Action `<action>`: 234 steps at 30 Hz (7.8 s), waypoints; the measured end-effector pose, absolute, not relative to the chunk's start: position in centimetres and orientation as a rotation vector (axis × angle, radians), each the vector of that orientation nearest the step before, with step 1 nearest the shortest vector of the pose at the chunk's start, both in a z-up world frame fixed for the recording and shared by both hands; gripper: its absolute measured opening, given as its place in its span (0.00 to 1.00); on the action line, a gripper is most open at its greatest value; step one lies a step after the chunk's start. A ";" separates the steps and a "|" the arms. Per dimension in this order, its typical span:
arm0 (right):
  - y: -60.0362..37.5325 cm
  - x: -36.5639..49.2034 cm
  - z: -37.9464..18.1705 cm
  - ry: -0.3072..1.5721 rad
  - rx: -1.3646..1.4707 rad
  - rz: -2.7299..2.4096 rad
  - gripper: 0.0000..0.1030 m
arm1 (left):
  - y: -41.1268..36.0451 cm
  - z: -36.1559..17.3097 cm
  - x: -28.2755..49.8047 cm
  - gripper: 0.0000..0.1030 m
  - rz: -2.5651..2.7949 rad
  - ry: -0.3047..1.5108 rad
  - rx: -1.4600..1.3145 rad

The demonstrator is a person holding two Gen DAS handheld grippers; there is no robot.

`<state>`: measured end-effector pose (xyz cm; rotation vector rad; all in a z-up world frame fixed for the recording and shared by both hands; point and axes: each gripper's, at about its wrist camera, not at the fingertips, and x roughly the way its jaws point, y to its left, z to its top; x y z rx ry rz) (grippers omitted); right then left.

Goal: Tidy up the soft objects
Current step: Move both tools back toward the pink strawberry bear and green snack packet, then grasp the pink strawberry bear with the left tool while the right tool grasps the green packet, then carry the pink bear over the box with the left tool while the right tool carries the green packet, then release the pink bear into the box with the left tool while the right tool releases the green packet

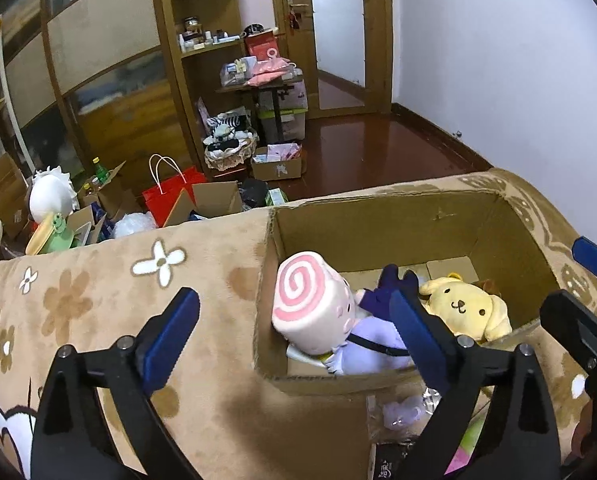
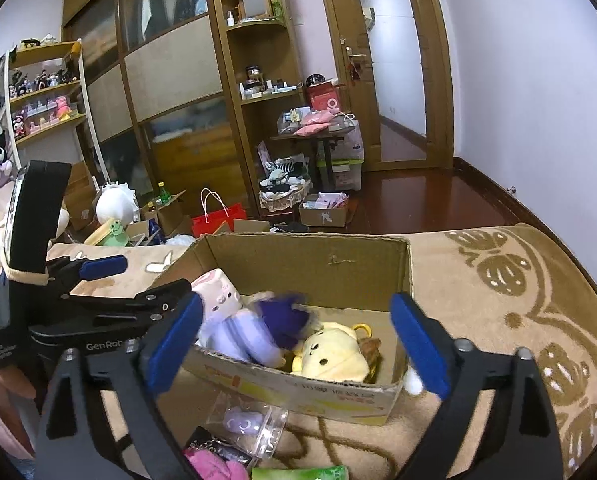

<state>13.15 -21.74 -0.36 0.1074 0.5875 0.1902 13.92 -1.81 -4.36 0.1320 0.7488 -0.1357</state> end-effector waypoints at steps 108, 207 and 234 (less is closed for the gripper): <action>-21.5 11.0 -12.1 1.226 0.257 0.138 0.60 | -8.8 -12.6 5.2 0.42 -0.438 1.255 0.231; -22.0 14.6 -2.1 0.669 0.094 0.049 0.32 | -4.3 -5.6 14.3 0.55 -0.159 0.710 0.227; -21.3 12.2 0.1 0.644 0.130 0.072 0.86 | -3.1 -3.6 10.7 0.96 -0.140 0.688 0.233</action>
